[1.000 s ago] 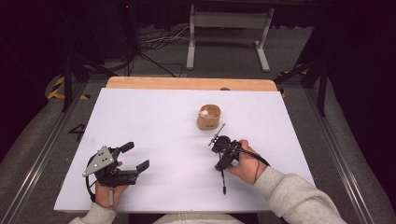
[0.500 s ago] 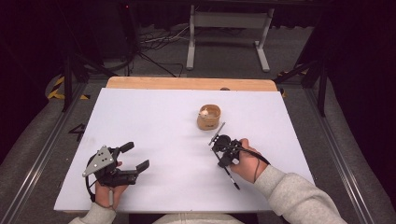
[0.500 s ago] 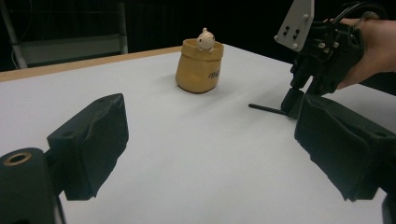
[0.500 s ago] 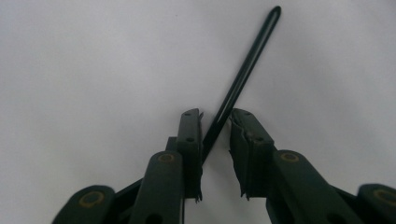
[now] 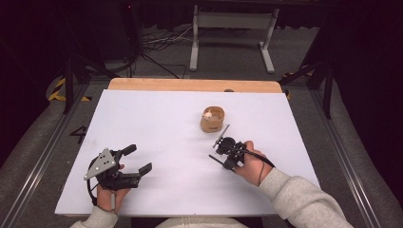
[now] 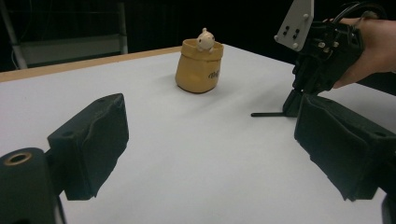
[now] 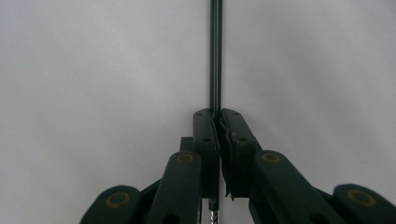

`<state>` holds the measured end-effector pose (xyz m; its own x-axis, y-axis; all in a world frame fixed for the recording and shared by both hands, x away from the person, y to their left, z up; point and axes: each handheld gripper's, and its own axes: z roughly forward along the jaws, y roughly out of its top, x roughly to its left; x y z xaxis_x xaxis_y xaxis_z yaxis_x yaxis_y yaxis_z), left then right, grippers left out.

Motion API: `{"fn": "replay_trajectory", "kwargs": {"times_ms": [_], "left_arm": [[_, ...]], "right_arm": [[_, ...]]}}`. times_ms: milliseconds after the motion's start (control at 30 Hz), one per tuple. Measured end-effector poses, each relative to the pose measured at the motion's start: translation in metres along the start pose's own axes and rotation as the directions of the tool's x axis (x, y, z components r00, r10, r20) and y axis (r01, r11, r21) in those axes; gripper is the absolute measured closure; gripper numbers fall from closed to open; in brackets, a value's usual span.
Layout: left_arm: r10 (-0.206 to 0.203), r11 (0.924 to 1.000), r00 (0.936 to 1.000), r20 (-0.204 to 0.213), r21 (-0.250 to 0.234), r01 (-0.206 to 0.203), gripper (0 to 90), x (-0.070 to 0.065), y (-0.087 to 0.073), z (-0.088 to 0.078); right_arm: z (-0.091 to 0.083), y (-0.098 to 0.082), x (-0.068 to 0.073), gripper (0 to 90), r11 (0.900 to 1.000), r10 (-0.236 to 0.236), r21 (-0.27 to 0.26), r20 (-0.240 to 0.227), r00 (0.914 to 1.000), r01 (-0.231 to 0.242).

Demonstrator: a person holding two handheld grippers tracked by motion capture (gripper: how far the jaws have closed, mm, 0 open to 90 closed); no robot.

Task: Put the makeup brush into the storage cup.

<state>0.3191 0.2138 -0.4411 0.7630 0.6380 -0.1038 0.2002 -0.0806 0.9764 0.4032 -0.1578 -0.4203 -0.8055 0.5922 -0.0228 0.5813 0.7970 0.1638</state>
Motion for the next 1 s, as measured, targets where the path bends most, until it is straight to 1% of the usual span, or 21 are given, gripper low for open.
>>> {"fn": "replay_trajectory", "kwargs": {"times_ms": [133,233,367,533,633,733,1000], "left_arm": [[-0.002,1.0000,1.0000,0.001,0.000,0.002,10.7,0.000,0.000,0.000],[-0.011,0.9999,0.9999,0.002,0.003,0.011,11.5,0.000,0.000,0.000],[-0.017,0.9999,0.9999,0.004,0.004,0.017,11.6,-0.001,0.001,-0.001],[-0.003,1.0000,1.0000,0.006,0.002,0.003,11.6,-0.001,0.002,0.000],[0.001,1.0000,0.9999,0.010,0.002,-0.001,11.6,-0.001,0.003,0.000],[-0.004,1.0000,0.9999,0.012,-0.001,0.004,11.6,-0.001,0.003,0.000],[-0.010,0.9999,0.9998,0.015,0.003,0.010,11.6,-0.001,0.002,0.000]], "right_arm": [[0.000,0.000,0.000,85.8,1.000,-0.001,-0.003,0.002,1.0000,0.001],[-0.001,0.000,0.001,85.9,1.000,-0.003,-0.005,-0.001,1.0000,0.003],[-0.007,0.002,0.001,86.0,1.000,-0.010,-0.014,-0.004,0.9999,0.010],[-0.020,0.004,0.001,85.9,0.999,-0.018,-0.037,-0.010,0.9998,0.018],[-0.033,0.006,0.000,85.9,0.998,-0.030,-0.056,-0.006,0.9995,0.029],[-0.043,0.007,0.000,85.9,0.996,-0.054,-0.068,0.009,0.9985,0.054],[-0.065,0.007,-0.004,85.9,0.993,-0.082,-0.086,0.008,0.9966,0.082]]}}
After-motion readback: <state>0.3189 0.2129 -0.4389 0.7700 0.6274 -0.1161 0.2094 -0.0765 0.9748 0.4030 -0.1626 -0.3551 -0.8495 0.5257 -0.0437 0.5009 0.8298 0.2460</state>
